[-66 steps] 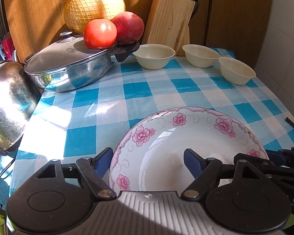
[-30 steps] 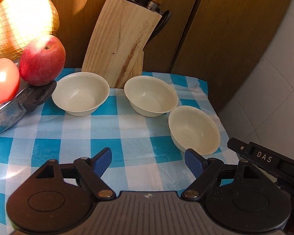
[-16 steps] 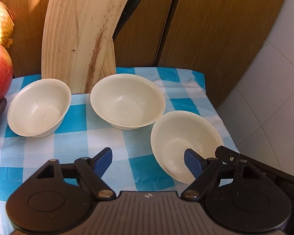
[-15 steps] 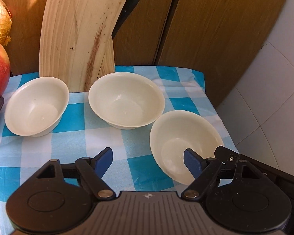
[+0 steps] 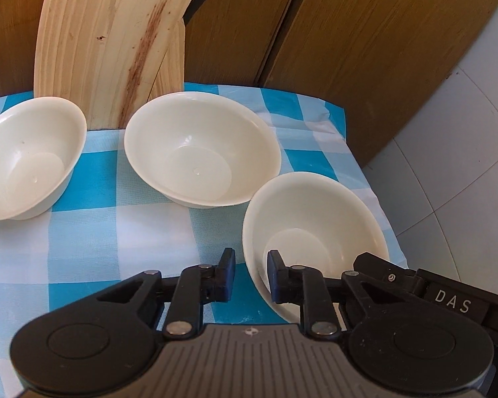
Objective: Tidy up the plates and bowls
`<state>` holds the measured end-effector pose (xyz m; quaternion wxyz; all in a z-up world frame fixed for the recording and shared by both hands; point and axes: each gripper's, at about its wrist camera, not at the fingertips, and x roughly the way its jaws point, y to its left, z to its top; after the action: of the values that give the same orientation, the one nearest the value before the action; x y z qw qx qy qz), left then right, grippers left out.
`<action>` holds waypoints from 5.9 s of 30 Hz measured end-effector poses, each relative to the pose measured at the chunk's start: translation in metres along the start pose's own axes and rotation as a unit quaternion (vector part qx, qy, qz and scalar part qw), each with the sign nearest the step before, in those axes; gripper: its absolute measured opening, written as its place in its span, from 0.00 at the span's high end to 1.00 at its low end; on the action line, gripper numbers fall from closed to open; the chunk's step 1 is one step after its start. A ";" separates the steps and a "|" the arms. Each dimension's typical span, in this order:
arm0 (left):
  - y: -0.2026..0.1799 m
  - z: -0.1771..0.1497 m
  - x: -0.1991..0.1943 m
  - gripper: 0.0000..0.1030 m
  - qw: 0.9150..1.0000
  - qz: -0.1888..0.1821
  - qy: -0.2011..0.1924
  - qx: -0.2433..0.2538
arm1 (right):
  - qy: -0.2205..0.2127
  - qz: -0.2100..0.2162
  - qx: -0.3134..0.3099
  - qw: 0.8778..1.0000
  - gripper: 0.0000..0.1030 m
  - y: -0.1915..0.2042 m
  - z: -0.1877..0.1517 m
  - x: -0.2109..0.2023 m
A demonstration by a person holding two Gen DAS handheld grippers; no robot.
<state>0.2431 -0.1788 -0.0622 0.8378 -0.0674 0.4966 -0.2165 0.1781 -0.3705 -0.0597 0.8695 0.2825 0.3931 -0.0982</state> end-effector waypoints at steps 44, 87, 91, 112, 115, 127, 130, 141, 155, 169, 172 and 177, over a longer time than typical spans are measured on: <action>0.119 -0.037 -0.120 0.77 0.996 0.063 -0.023 -0.057 | 0.069 0.050 -0.123 0.989 0.68 0.101 -0.079 -0.017; 0.172 0.004 -0.065 0.65 0.965 0.084 -0.083 -0.233 | 0.069 0.134 -0.031 0.988 0.53 0.170 -0.028 0.088; 0.174 0.006 -0.061 0.65 0.968 0.093 -0.084 -0.218 | 0.074 0.139 -0.032 0.987 0.54 0.175 -0.030 0.097; 0.131 -0.006 -0.071 0.66 0.985 0.070 -0.063 -0.141 | 0.084 0.098 -0.088 0.988 0.90 0.175 -0.035 0.065; 0.120 -0.009 -0.078 0.66 0.987 0.070 -0.059 -0.134 | 0.081 0.101 -0.083 0.988 0.90 0.168 -0.035 0.052; 0.123 0.005 -0.053 0.64 0.983 0.123 -0.075 -0.116 | 0.088 0.087 -0.064 0.990 0.80 0.150 -0.041 0.052; 0.121 0.008 -0.043 0.64 0.982 0.145 -0.079 -0.092 | 0.080 0.084 -0.071 0.991 0.71 0.152 -0.040 0.055; 0.126 0.013 -0.013 0.64 0.980 0.181 -0.062 -0.059 | 0.065 0.065 -0.110 0.990 0.68 0.168 -0.041 0.070; 0.124 0.022 -0.008 0.72 0.984 0.158 -0.062 -0.054 | 0.083 0.060 -0.119 0.988 0.89 0.166 -0.045 0.081; 0.106 0.017 -0.040 0.76 0.983 0.160 -0.090 -0.032 | 0.061 0.079 -0.109 0.989 0.90 0.164 -0.036 0.057; 0.097 0.015 -0.045 0.76 0.981 0.167 -0.100 -0.014 | 0.055 0.081 -0.107 0.989 0.91 0.163 -0.033 0.051; 0.094 0.016 -0.055 0.75 0.981 0.156 -0.111 -0.013 | 0.041 0.082 -0.110 0.990 0.90 0.163 -0.030 0.043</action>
<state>0.2619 -0.0722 -0.0414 0.9103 -0.0238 0.4077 -0.0679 0.2516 -0.2176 -0.0401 0.8834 0.2204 0.4127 0.0286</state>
